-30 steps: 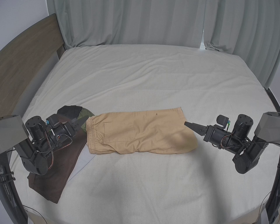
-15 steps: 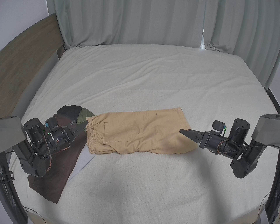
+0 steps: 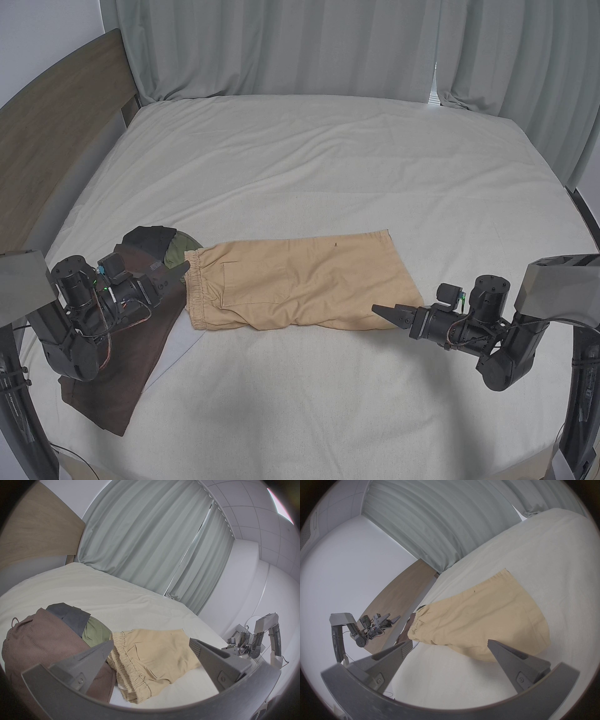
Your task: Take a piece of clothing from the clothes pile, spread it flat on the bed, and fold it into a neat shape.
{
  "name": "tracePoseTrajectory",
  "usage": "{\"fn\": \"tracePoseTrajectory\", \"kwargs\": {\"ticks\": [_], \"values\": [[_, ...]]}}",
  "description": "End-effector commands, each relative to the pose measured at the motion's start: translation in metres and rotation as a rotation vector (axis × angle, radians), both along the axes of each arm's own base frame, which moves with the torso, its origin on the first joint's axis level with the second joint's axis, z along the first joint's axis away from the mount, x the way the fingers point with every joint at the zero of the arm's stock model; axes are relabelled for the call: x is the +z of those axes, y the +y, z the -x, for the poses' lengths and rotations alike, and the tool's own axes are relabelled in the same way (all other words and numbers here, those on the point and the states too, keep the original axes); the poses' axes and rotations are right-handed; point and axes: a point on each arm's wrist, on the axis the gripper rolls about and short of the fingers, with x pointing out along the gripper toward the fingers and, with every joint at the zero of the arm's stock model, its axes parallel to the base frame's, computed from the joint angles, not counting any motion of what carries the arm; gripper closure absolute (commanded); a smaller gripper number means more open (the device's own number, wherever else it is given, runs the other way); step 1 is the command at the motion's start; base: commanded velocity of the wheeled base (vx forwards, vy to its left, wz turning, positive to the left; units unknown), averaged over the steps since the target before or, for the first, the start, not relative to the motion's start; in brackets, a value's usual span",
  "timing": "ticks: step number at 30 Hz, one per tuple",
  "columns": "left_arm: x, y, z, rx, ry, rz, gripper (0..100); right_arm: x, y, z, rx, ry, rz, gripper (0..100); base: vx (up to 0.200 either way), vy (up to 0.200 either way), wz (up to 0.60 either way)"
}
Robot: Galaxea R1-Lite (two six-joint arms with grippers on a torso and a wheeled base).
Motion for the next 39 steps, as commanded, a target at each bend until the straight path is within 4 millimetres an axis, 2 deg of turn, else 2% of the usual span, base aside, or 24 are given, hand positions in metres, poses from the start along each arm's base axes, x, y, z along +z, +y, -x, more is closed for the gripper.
{"fn": "tracePoseTrajectory", "kwargs": {"ticks": [1, 6, 14, 23, 26, 36, 39], "values": [[-0.001, 0.000, 0.000, -0.001, 0.004, 0.000, 0, -0.020, -0.001, -0.004, -0.018, 0.046, 0.016, 0, 0.000, 0.000, 0.00], [-0.002, 0.001, -0.001, 0.002, 0.006, 0.002, 0, -0.033, 0.001, -0.007, -0.039, 0.071, 0.029, 0, 0.000, 0.000, 0.00], [-0.004, 0.001, -0.002, 0.001, 0.011, 0.003, 0, -0.037, 0.002, -0.005, -0.033, 0.100, 0.035, 0, 0.000, 0.000, 0.00], [-0.007, 0.001, -0.002, 0.001, 0.021, 0.002, 0, -0.060, 0.004, -0.004, -0.027, 0.167, 0.055, 0, 0.000, 0.000, 0.00], [-0.008, 0.000, -0.001, -0.002, 0.024, 0.002, 0, -0.060, 0.006, -0.010, -0.033, 0.162, 0.038, 0, 0.000, 0.000, 0.00], [-0.010, -0.001, -0.001, -0.004, 0.032, 0.002, 0, -0.073, 0.027, -0.026, -0.070, 0.172, -0.022, 0, 0.000, 0.000, 0.00], [-0.010, 0.000, -0.002, -0.002, 0.031, 0.004, 0, -0.081, 0.043, -0.034, -0.086, 0.189, -0.073, 0, 0.000, 0.000, 0.00]]}}
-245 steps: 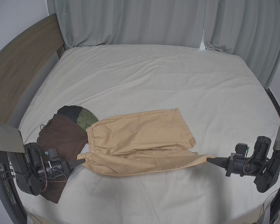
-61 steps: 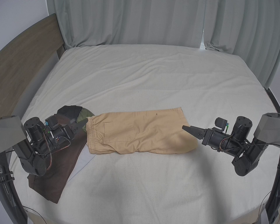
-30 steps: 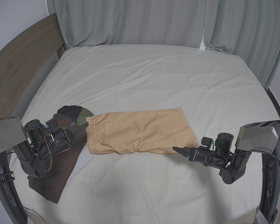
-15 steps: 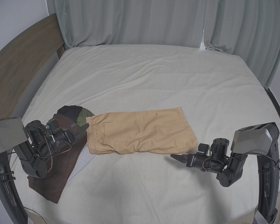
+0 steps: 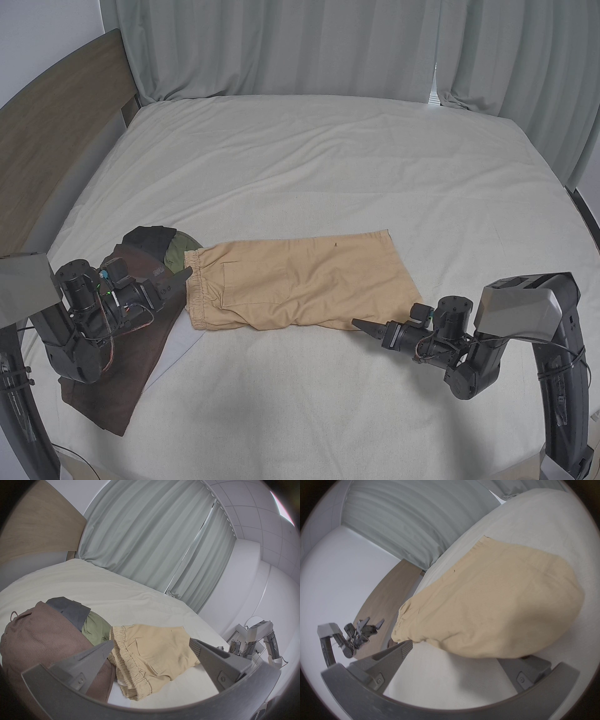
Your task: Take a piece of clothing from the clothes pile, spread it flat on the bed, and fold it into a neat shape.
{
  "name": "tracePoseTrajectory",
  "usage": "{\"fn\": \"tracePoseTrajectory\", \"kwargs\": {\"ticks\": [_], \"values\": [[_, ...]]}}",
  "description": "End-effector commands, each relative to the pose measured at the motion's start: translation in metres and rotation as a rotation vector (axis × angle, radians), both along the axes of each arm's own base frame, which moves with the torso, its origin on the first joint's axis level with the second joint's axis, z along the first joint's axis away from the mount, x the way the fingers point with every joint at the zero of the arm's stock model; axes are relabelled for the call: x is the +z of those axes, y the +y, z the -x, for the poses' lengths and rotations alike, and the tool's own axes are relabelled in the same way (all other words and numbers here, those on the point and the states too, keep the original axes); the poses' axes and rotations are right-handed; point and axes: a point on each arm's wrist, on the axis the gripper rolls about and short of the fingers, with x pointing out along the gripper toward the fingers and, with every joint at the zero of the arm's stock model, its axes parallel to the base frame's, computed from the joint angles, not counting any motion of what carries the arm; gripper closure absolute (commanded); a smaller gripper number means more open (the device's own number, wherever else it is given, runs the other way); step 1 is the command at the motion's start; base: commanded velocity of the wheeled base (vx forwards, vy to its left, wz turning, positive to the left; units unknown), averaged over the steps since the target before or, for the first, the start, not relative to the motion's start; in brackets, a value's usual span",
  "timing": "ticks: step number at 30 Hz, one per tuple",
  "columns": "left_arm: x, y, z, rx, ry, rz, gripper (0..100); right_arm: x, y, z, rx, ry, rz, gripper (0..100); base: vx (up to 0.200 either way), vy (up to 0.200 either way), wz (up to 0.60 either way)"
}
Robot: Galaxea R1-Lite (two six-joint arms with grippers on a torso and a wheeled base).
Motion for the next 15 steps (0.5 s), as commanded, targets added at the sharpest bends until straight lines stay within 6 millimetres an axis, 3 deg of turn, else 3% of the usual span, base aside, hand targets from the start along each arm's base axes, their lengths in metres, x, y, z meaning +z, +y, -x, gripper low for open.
{"fn": "tracePoseTrajectory", "kwargs": {"ticks": [1, 7, 15], "values": [[0.000, 0.001, -0.001, 0.002, 0.000, 0.001, 0, -0.017, 0.018, -0.007, -0.004, 0.033, -0.048, 0, 0.000, 0.000, 0.00], [0.000, 0.001, -0.001, 0.003, -0.002, 0.003, 0, -0.027, 0.030, -0.026, -0.071, -0.023, -0.102, 0, 0.000, 0.000, 0.00], [-0.002, 0.001, -0.002, 0.002, 0.004, 0.003, 0, -0.036, 0.034, -0.032, -0.088, -0.030, -0.112, 0, 0.000, 0.000, 0.00]]}}
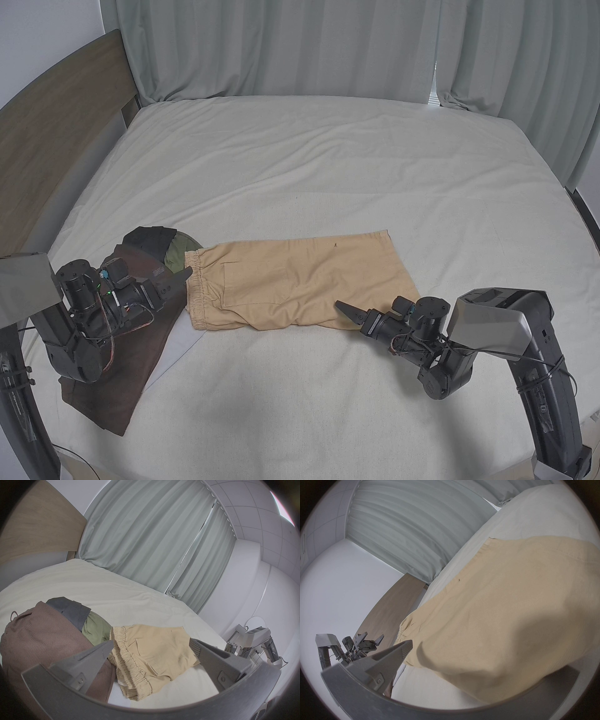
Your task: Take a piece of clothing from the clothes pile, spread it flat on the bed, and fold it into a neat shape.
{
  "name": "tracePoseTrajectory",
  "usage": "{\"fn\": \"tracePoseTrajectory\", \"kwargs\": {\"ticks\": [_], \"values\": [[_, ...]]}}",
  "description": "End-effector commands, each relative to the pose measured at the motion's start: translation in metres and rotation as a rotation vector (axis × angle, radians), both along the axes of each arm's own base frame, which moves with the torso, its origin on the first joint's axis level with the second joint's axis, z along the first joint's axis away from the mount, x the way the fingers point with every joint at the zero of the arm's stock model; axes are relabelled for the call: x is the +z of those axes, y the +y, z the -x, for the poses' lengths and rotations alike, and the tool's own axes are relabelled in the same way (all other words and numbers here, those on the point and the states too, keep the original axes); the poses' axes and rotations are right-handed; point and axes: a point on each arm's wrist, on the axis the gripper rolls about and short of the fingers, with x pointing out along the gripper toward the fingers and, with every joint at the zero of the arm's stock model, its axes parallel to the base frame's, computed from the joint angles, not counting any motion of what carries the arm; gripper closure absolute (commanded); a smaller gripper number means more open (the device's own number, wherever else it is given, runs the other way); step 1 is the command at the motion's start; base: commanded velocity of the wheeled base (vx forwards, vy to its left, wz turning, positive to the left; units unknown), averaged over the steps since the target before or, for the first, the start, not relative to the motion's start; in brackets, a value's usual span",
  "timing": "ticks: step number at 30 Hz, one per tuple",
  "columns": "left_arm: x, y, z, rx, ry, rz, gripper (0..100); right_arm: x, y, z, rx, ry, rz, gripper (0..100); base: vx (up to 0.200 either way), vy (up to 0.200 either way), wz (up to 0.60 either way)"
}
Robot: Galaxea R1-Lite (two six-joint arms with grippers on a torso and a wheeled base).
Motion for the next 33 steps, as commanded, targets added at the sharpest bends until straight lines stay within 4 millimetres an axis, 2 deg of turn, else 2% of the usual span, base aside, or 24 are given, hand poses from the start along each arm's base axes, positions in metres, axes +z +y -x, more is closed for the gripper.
{"fn": "tracePoseTrajectory", "kwargs": {"ticks": [1, 4, 5, 21, 28, 33], "values": [[-0.001, 0.000, 0.000, 0.001, 0.004, 0.002, 0, -0.015, 0.001, -0.001, -0.001, 0.027, 0.007, 0, 0.000, 0.000, 0.00], [-0.001, 0.000, 0.000, 0.001, 0.003, 0.001, 0, -0.013, 0.001, -0.002, -0.006, 0.021, 0.002, 0, 0.000, 0.000, 0.00], [-0.001, 0.000, 0.000, -0.001, 0.004, 0.002, 0, -0.014, 0.001, -0.002, -0.017, 0.020, 0.004, 100, 0.000, 0.000, 0.00], [-0.002, 0.000, -0.001, -0.001, 0.006, 0.004, 0, -0.010, 0.002, 0.001, -0.026, 0.011, 0.004, 100, 0.000, 0.000, 0.00], [-0.001, 0.000, -0.001, -0.002, 0.003, 0.005, 0, 0.009, -0.006, 0.021, -0.021, 0.047, 0.022, 100, 0.000, 0.000, 0.00], [0.001, 0.000, -0.001, 0.000, 0.000, 0.011, 0, 0.011, -0.011, 0.034, -0.020, 0.083, 0.041, 100, 0.000, 0.000, 0.00]]}}
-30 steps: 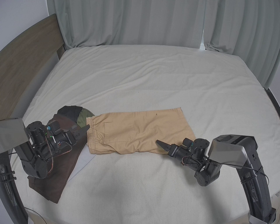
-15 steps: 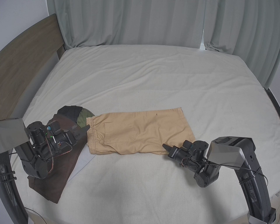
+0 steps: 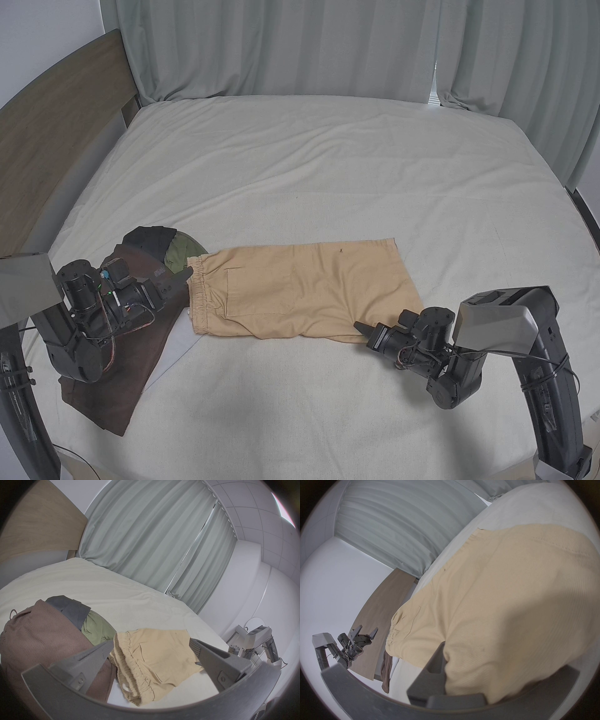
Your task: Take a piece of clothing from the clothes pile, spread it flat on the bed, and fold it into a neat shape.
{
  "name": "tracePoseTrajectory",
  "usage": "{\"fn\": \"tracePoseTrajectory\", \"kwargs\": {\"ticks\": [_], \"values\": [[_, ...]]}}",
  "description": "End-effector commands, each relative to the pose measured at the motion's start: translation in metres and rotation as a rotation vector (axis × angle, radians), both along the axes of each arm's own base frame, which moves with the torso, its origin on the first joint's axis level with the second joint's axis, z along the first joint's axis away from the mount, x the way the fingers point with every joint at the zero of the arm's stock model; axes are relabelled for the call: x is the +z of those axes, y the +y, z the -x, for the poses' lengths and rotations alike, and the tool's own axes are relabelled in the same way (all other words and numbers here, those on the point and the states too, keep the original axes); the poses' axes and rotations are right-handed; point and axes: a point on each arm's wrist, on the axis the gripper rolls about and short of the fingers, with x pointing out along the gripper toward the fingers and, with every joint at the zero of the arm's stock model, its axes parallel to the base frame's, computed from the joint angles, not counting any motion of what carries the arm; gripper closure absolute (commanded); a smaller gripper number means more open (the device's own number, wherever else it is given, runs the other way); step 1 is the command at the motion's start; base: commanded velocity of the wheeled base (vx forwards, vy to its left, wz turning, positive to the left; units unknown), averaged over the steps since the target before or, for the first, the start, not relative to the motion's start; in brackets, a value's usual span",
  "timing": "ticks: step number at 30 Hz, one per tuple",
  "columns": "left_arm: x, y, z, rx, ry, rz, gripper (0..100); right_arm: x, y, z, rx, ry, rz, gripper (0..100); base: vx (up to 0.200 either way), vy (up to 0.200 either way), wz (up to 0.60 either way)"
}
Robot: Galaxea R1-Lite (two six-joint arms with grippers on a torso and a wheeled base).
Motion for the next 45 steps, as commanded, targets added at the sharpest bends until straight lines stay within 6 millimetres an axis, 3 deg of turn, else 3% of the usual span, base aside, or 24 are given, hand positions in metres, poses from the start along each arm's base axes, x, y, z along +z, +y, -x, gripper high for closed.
{"fn": "tracePoseTrajectory", "kwargs": {"ticks": [1, 9, 19, 33, 45], "values": [[0.002, 0.000, 0.000, 0.000, -0.004, 0.003, 0, 0.015, -0.004, 0.010, 0.000, 0.000, 0.003, 100, 0.000, 0.000, 0.00], [0.003, 0.000, 0.000, 0.000, -0.009, 0.003, 0, 0.031, -0.012, 0.031, 0.008, 0.024, 0.032, 100, 0.000, 0.000, 0.00], [0.004, 0.001, 0.000, 0.003, -0.012, 0.003, 0, 0.057, -0.030, 0.073, 0.020, 0.054, 0.106, 100, 0.000, 0.000, 0.00], [0.006, 0.001, 0.001, 0.003, -0.016, 0.003, 0, 0.050, -0.054, 0.125, 0.011, 0.193, 0.236, 100, 0.000, 0.000, 0.00], [0.009, 0.001, 0.002, 0.000, -0.026, 0.003, 0, 0.045, -0.057, 0.132, 0.017, 0.228, 0.263, 100, 0.000, 0.000, 0.00]]}}
